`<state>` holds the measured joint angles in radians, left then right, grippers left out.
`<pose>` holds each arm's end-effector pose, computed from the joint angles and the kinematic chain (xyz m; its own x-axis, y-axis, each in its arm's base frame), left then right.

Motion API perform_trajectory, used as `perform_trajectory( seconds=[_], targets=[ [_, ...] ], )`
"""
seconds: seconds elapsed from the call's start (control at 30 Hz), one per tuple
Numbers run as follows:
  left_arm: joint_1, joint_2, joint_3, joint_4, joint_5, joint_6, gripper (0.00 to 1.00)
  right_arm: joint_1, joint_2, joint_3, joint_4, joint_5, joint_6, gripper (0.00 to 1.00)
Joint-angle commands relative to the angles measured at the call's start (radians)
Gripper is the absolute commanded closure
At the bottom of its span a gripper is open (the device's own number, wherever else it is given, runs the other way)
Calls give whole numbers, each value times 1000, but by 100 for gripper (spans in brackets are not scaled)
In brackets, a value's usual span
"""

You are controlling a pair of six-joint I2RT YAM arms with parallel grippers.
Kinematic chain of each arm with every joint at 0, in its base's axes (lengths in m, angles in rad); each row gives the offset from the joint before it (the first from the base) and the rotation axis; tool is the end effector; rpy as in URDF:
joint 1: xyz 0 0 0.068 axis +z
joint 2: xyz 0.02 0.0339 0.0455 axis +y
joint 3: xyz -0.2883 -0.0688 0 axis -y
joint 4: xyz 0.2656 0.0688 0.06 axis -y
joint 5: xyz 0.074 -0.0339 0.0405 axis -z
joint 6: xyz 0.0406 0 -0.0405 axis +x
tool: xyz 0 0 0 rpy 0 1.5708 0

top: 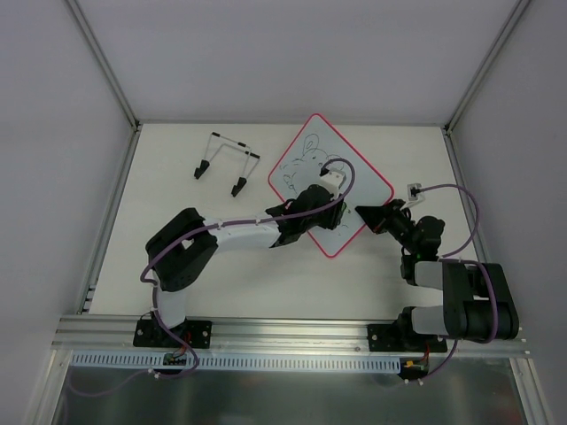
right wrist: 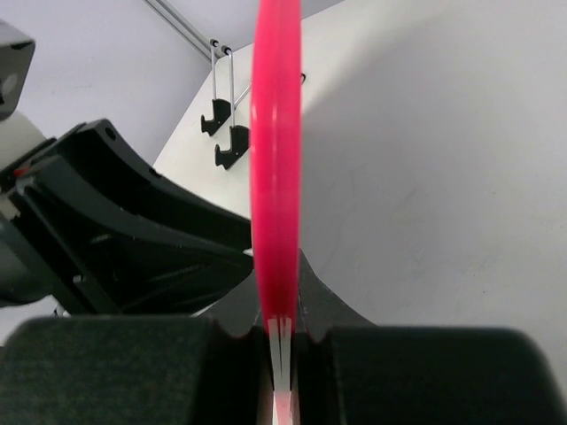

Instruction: Erase the whiteboard

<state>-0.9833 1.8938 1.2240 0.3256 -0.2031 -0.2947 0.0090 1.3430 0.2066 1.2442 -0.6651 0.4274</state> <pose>0.2640 -0.3817 0.2306 -0.3852 0.0652 -0.9205 0.6250 0.7523 -0.2083 0.2262 0.0271 0.1901 -0.1593 0.3247 -0.9323 -0.6094 0.7106 0.3517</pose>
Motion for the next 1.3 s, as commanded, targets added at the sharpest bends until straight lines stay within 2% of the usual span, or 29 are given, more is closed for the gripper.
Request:
perform_trajectory(
  seconds=[0.0, 0.27, 0.37, 0.5, 0.8, 1.0, 1.27],
  targets=[
    [69, 7, 45, -16, -13, -11, 100, 82, -8, 24, 107, -272, 22, 100],
    [115, 51, 129, -100, -15, 17, 100, 83, -7, 25, 107, -271, 19, 100],
    [114, 62, 140, -106, 37, 20, 100, 82, -7, 25, 107, -271, 17, 100],
    [66, 65, 141, -106, 73, 35, 100, 82, -7, 25, 107, -269, 17, 100],
    [-55, 97, 135, -106, 80, -34, 100, 83, -8, 24, 107, -264, 14, 100],
    [-84, 103, 100, -114, 68, -144, 100, 85, -13, 20, 106, -257, 13, 100],
    [-100, 102, 19, -125, -93, -306, 100, 83, -21, 17, 106, -257, 11, 99]
  ],
)
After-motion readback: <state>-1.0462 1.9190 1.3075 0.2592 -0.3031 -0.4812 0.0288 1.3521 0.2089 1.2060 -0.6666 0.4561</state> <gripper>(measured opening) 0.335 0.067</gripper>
